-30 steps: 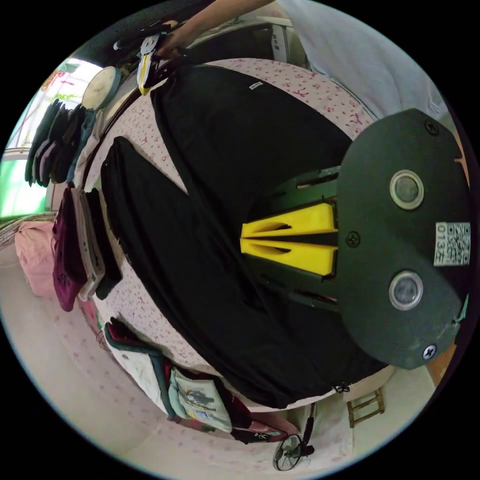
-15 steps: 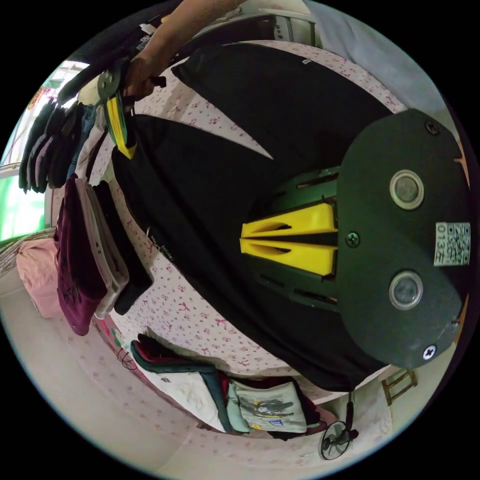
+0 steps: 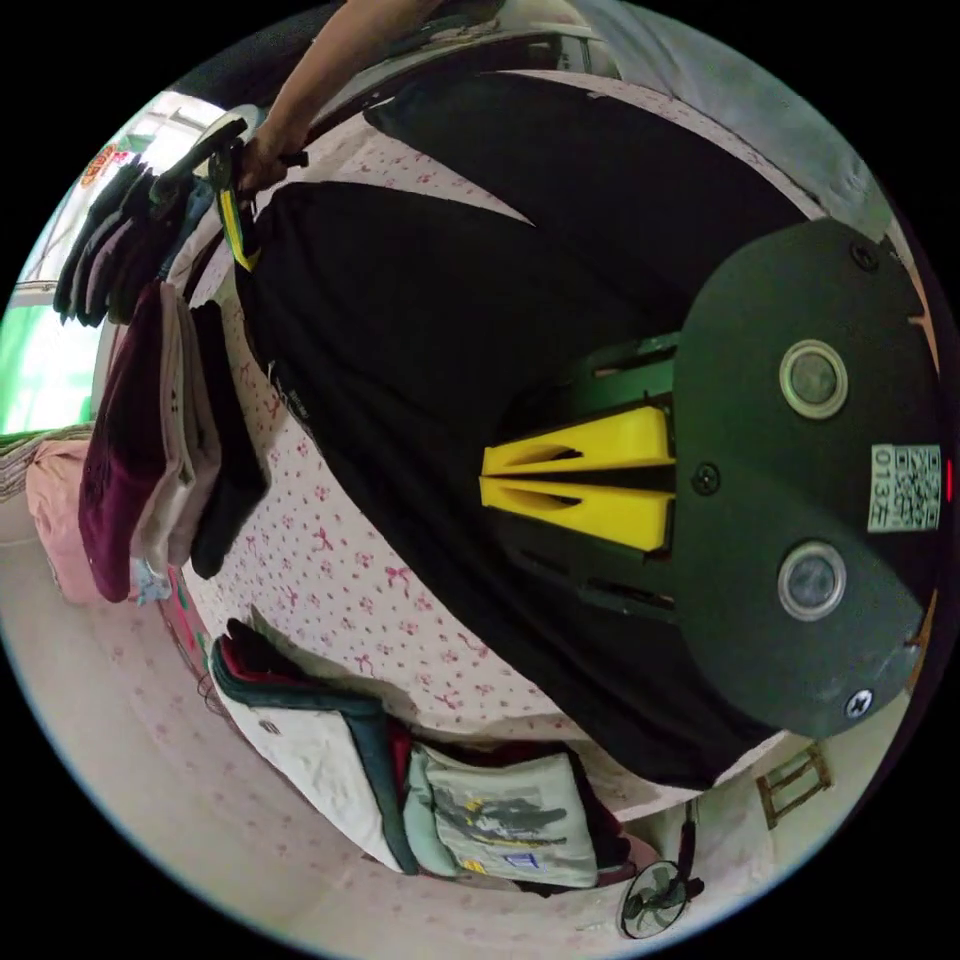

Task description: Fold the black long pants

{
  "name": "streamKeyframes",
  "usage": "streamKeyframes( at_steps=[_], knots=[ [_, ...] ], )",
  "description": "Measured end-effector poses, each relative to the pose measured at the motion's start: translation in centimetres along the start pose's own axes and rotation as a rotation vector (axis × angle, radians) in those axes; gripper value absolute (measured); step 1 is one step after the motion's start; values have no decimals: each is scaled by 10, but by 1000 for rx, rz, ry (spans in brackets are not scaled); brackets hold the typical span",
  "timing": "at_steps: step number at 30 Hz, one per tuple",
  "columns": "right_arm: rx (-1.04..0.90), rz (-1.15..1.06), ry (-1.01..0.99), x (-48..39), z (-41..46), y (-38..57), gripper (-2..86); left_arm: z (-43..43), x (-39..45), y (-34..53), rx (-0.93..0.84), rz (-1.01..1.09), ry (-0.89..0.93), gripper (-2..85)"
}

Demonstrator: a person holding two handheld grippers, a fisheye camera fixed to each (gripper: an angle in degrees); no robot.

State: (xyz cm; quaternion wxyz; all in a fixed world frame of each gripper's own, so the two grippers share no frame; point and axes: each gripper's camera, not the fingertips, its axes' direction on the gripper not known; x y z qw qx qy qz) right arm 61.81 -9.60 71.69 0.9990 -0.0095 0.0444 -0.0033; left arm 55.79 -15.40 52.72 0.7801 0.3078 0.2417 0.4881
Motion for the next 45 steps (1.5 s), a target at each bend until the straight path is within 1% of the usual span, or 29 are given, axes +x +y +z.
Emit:
streamKeyframes(
  at_steps=[1, 6, 8, 9, 12, 17, 19, 22, 25, 26, 27, 30, 32, 35, 40, 45],
  knots=[
    [34, -16, -3, 5, -7, 2, 2, -2, -7, 6, -1, -6, -18, 0],
    [121, -151, -2, 12, -31, 2, 22, -21, -88, 63, -102, -105, -282, 20],
    [100, -193, 9, 12, -32, -4, 40, -30, -115, 75, -120, -116, -324, 40],
    [78, -217, 21, 13, -30, -10, 53, -30, -129, 80, -163, -99, -345, 61],
    [24, -276, 52, 14, -24, -23, 75, -25, -154, 87, -292, -16, -398, 80],
    [-95, -337, 48, 15, -14, -41, 82, -13, -177, 97, -414, 79, -398, 101],
    [-124, -346, 53, 15, -10, -46, 85, -10, -188, 103, -422, 50, -409, 105],
    [-189, -349, 38, 14, 1, -49, 77, -4, -205, 112, -422, -12, -354, 99],
    [-187, -328, 0, 13, 1, -49, 44, 6, -208, 119, -456, 11, -300, 43],
    [-189, -324, -20, 12, 1, -49, 35, 7, -206, 121, -454, 49, -276, 23],
    [-200, -318, -52, 10, 1, -48, 22, 10, -204, 123, -478, 60, -295, 16],
    [-227, -320, 18, -6, 1, -44, 10, 8, -204, 129, -499, 41, -313, 7],
    [-252, -346, 88, -20, 1, -40, 7, -3, -205, 136, -469, 9, -315, 4],
    [-223, -357, 183, -39, -12, -29, 4, -34, -206, 157, -380, -55, -305, 2],
    [-100, -337, 332, -73, -60, 20, 3, -98, -180, 209, -231, -98, -341, 1],
    [25, -229, 378, -106, -115, 95, 2, -158, -127, 286, -110, -167, -363, 2]
  ],
)
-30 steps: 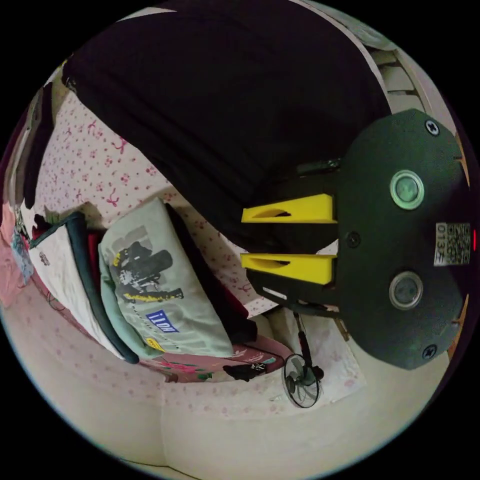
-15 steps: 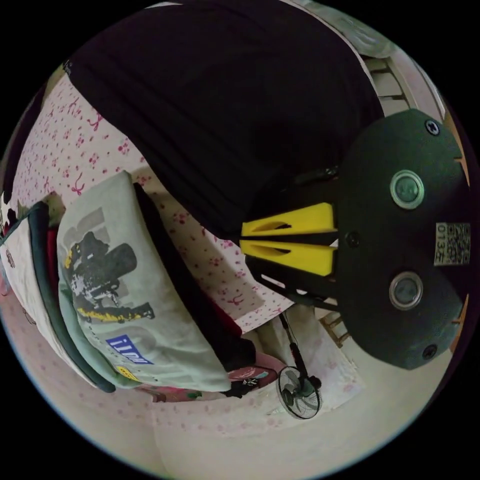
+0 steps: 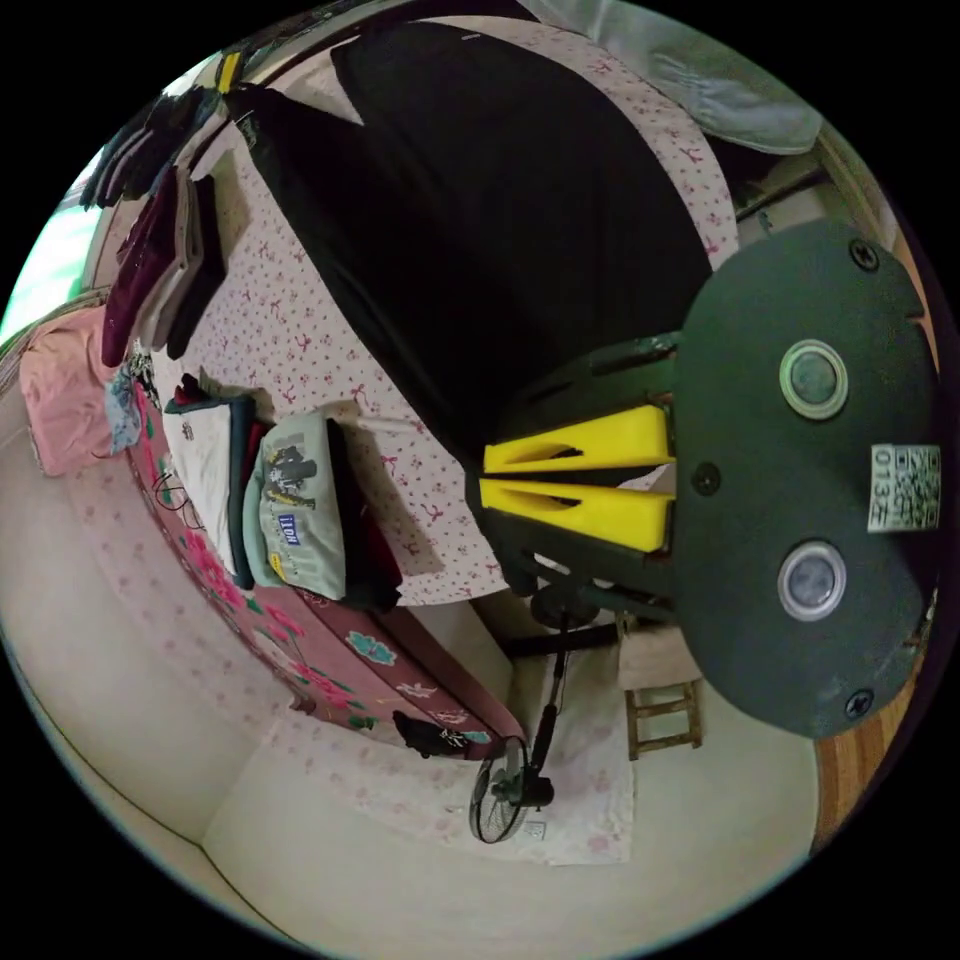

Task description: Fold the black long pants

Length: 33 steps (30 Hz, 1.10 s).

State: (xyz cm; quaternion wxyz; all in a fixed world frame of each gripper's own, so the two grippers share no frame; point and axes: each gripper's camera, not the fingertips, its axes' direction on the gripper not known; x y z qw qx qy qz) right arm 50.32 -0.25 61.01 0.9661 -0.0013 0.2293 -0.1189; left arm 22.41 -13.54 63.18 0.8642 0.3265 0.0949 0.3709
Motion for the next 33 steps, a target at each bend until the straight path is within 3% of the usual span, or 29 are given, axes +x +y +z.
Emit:
streamKeyframes(
  at_steps=[6, 12, 18, 24, 29, 33],
  knots=[
    [7, 165, 31, -59, -56, 106, 3, -33, 43, 102, 6, -54, 31, 2],
    [-138, 304, 43, -136, -48, 199, 2, -10, 87, 178, -107, -101, 150, 3],
    [-230, 311, 7, -164, -20, 236, 3, 7, 102, 198, -149, -124, 186, 3],
    [-157, 308, 4, -167, -40, 262, 6, -15, 104, 206, -89, -115, 201, 8],
    [-209, 282, -25, -185, -26, 291, 23, -2, 120, 211, -173, -139, 242, 30],
    [-142, 424, -87, -165, -48, 318, 65, -41, 115, 218, -58, -290, 265, 56]
  ],
)
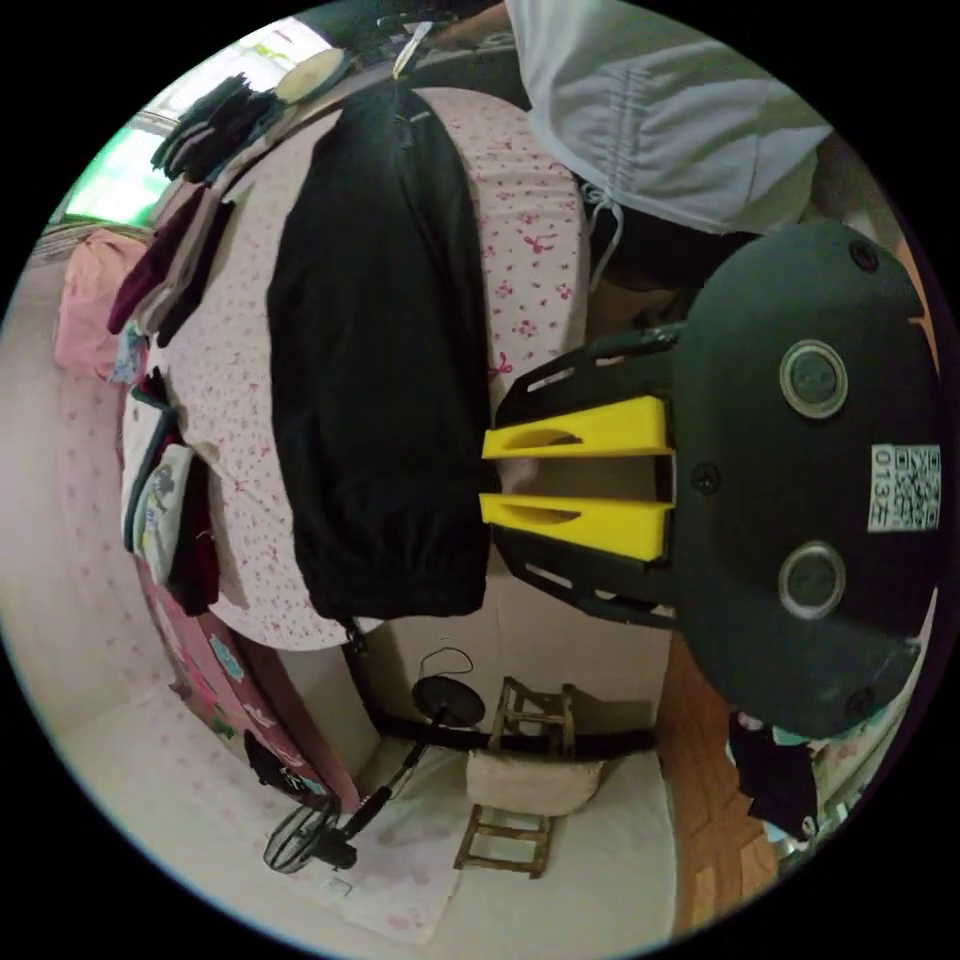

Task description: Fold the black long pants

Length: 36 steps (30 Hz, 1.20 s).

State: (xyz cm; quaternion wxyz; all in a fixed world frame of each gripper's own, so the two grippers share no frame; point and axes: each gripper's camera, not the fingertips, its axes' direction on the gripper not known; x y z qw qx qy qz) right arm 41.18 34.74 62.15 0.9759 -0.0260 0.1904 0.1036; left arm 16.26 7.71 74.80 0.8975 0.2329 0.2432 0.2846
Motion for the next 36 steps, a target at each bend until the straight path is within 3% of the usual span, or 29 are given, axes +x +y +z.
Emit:
streamKeyframes(
  at_steps=[4, 10, 17, 23, 30, 36],
  knots=[
    [89, 179, -84, 36, -13, 11, 73, -23, 52, -16, 44, 163, 39, 57],
    [121, 230, -98, 48, -6, 4, 74, -11, 194, -66, 80, 493, 131, 65],
    [-71, 163, -194, 50, 43, -14, 82, 20, 293, -110, -63, 742, 153, 69],
    [-147, 102, -153, 40, 53, -19, 72, 15, 323, -130, -107, 805, 181, 12],
    [16, 117, -63, 49, 12, -7, 71, -22, 348, -134, -23, 763, 173, 7],
    [-45, 114, -65, 43, 48, -2, 78, 8, 389, -127, -117, 840, 110, 18]
  ],
)
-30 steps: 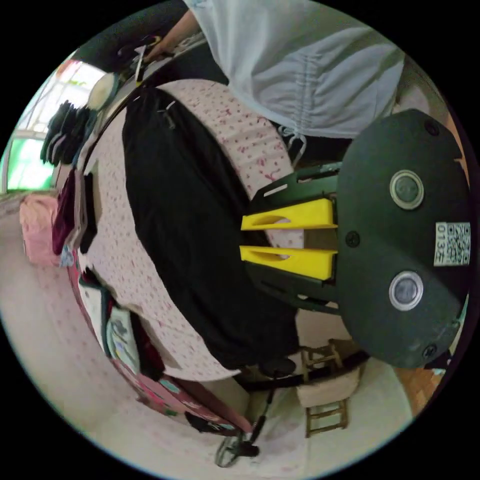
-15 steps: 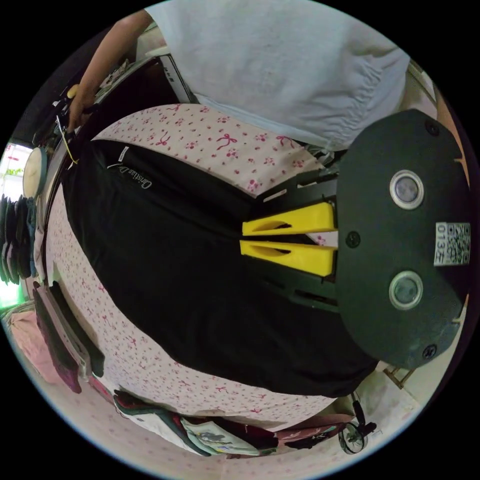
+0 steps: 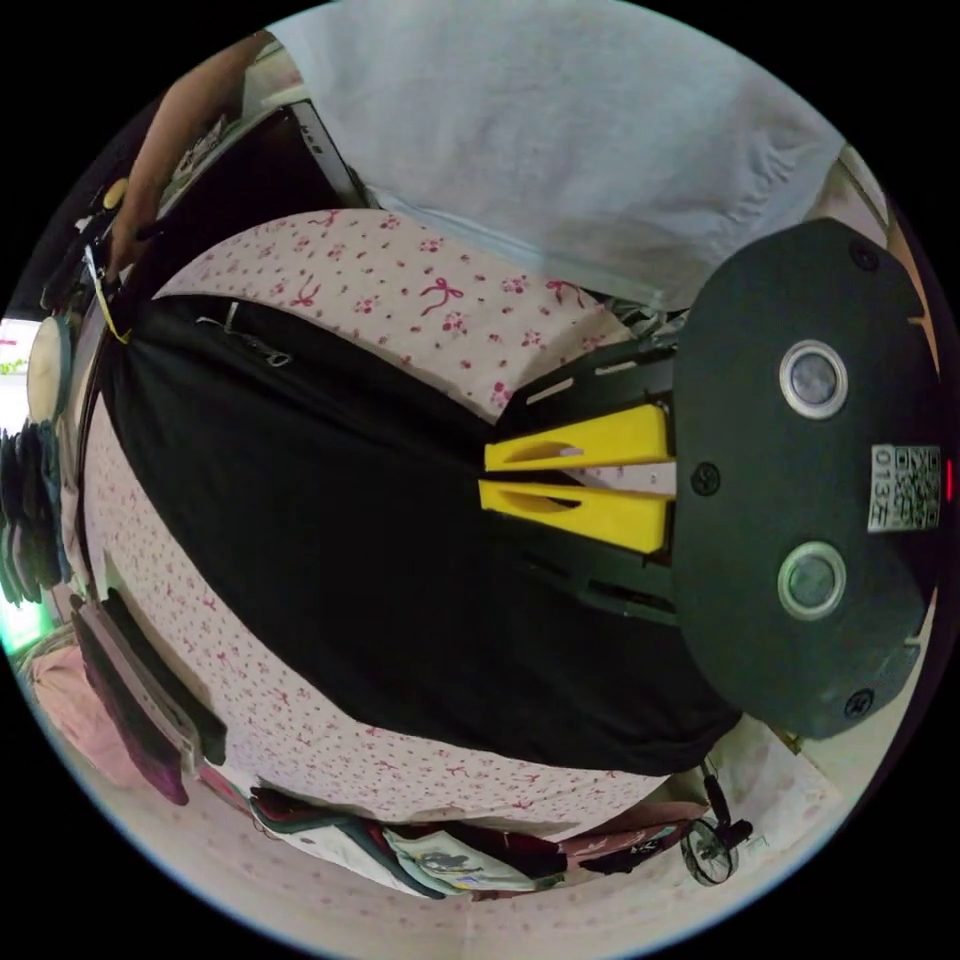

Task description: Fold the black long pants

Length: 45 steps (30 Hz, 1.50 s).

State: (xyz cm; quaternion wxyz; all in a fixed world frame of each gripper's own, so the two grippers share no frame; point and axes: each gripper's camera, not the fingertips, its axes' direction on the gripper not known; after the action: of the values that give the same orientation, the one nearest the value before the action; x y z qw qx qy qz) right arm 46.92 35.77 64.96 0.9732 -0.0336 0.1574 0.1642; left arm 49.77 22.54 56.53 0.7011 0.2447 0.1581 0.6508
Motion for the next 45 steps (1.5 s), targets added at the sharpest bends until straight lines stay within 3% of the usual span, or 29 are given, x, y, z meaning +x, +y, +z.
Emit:
streamKeyframes(
  at_steps=[5, 10, 12, 14, 16, 19, 25, 30, 40, 45],
  knots=[
    [13, 55, -34, 7, -24, -2, 92, -16, 10, 10, 61, -61, -2, 59],
    [191, 13, 99, -29, -64, 13, 80, -36, 7, 42, 167, -247, 14, 62],
    [249, 18, 51, -41, -74, 17, 76, -33, 17, 46, 149, -229, 15, 62],
    [275, -50, -72, -62, -80, 17, 74, -29, 29, 41, 121, -175, -22, 64],
    [238, -286, -265, -112, -80, 15, 72, -26, 40, 35, 126, -123, -53, 64],
    [176, -596, -398, -187, -78, 23, 69, -23, 54, 23, 137, -46, -89, 67],
    [68, -853, -390, -272, -61, 24, 51, -13, 62, 17, 140, 28, -120, 58],
    [-57, -903, -383, -289, -52, 19, 14, -1, 72, 31, 104, 96, -122, 6],
    [3, -839, -391, -283, -73, 21, 9, 14, 75, 104, 110, 60, -105, 2],
    [94, -692, -429, -265, -96, 4, 3, 19, 39, 177, 183, -158, -146, -2]
  ],
)
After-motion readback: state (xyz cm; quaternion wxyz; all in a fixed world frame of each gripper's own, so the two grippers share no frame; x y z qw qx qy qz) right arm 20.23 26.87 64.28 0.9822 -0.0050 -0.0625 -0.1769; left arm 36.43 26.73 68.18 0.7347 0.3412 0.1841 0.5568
